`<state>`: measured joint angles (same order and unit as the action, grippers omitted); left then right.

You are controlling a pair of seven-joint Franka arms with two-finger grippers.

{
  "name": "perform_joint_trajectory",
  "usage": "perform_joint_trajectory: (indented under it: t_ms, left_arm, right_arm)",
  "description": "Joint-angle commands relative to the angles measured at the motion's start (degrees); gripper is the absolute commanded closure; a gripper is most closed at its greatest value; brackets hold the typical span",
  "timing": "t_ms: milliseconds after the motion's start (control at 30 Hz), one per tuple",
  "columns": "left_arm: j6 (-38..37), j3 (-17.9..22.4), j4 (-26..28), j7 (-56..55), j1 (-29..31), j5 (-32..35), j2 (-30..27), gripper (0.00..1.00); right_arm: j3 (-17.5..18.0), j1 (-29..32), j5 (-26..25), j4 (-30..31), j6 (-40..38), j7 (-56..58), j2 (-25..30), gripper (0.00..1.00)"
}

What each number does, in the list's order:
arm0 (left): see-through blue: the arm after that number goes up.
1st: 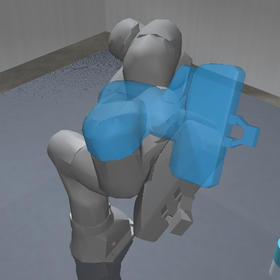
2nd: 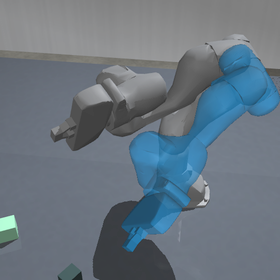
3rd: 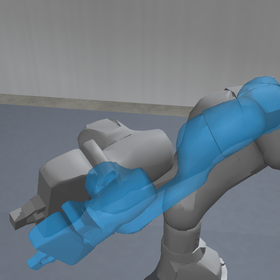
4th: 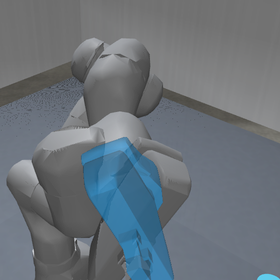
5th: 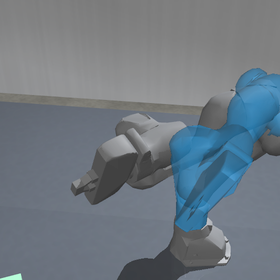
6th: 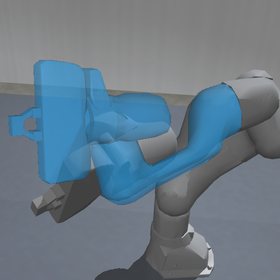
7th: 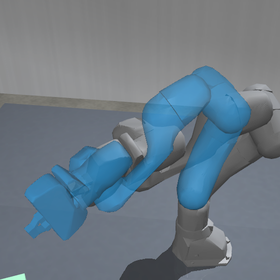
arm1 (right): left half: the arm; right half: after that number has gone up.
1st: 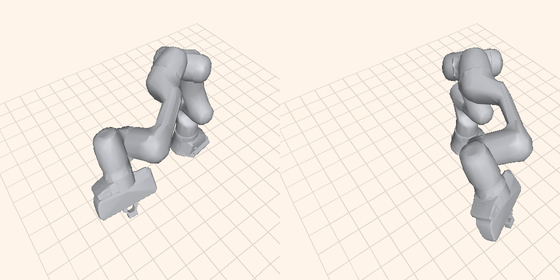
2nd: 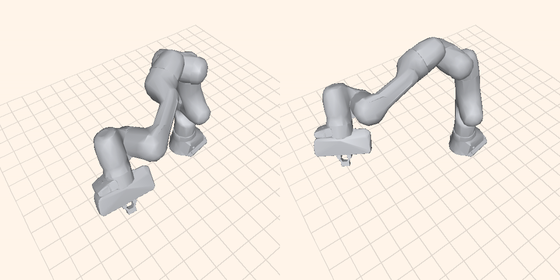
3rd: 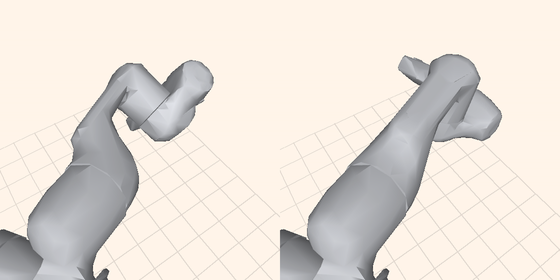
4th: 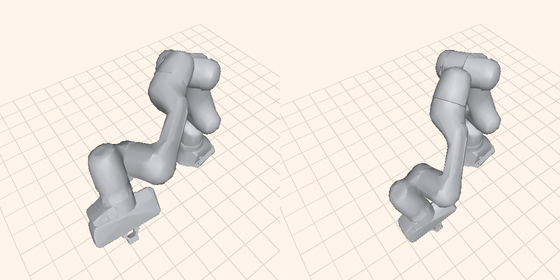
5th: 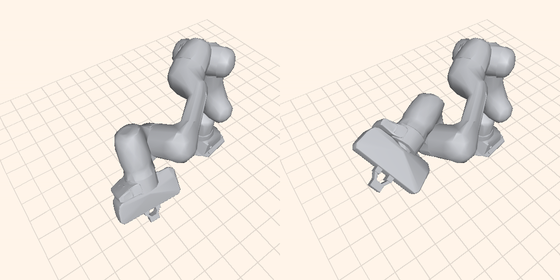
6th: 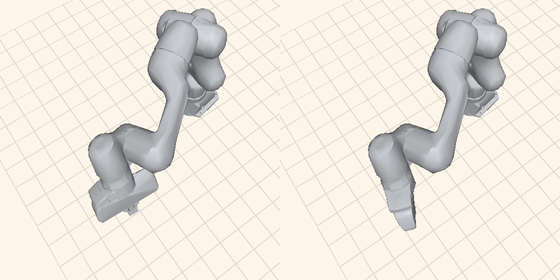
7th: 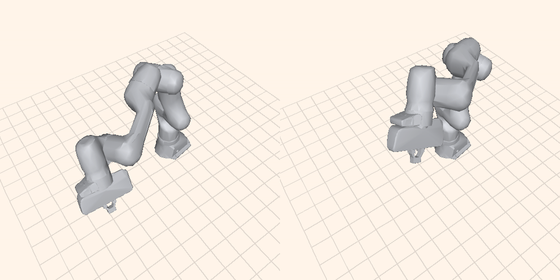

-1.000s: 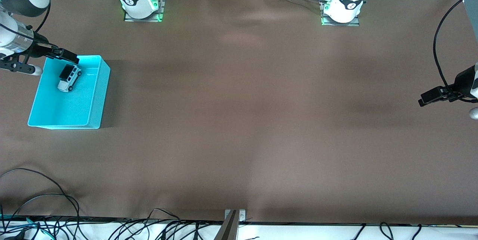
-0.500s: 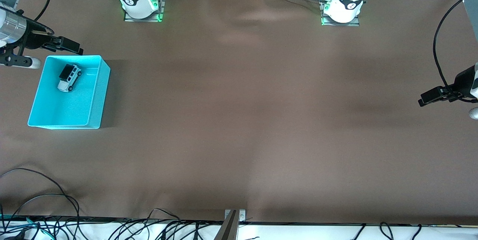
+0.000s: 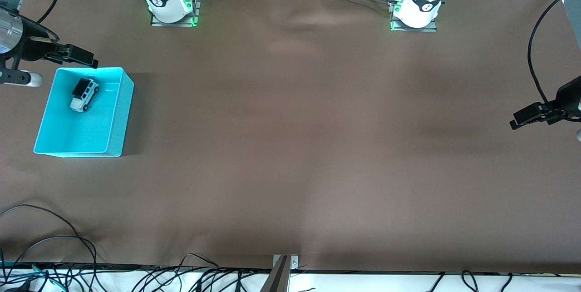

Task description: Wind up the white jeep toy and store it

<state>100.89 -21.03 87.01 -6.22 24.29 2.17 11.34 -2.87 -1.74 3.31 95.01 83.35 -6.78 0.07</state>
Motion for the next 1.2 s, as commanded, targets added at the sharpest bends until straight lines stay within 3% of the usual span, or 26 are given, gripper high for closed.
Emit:
perform_joint_trajectory:
  t_ms: [0, 533, 667, 800, 1167]
  left_arm:
    - [-1.13, -0.42, -0.35, 1.65, 0.23, -1.64, -1.15, 0.00]
    - [-1.13, -0.15, -1.58, 1.56, 0.67, -1.12, -2.11, 0.00]
    - [-0.96, 0.20, -5.78, 1.47, 0.32, -0.77, -2.03, 0.00]
    - [-1.30, 0.99, -5.71, 1.21, -0.30, -0.94, -2.82, 0.00]
    - [-5.70, 12.41, -4.65, 1.56, -11.45, -6.73, -2.73, 0.00]
  right_arm:
    - [0.14, 0.07, 0.12, -3.34, -2.32, 0.54, -1.39, 0.00]
    - [0.93, 0.51, -2.34, -3.25, 4.01, 0.89, -0.68, 0.00]
    - [0.93, 0.51, -2.34, -3.08, 4.97, 0.89, -0.59, 0.00]
    - [0.93, 0.42, -2.34, -2.64, 7.34, 0.98, -0.59, 0.00]
    - [1.02, 0.42, -2.34, -1.50, 8.41, 1.59, -0.77, 0.00]
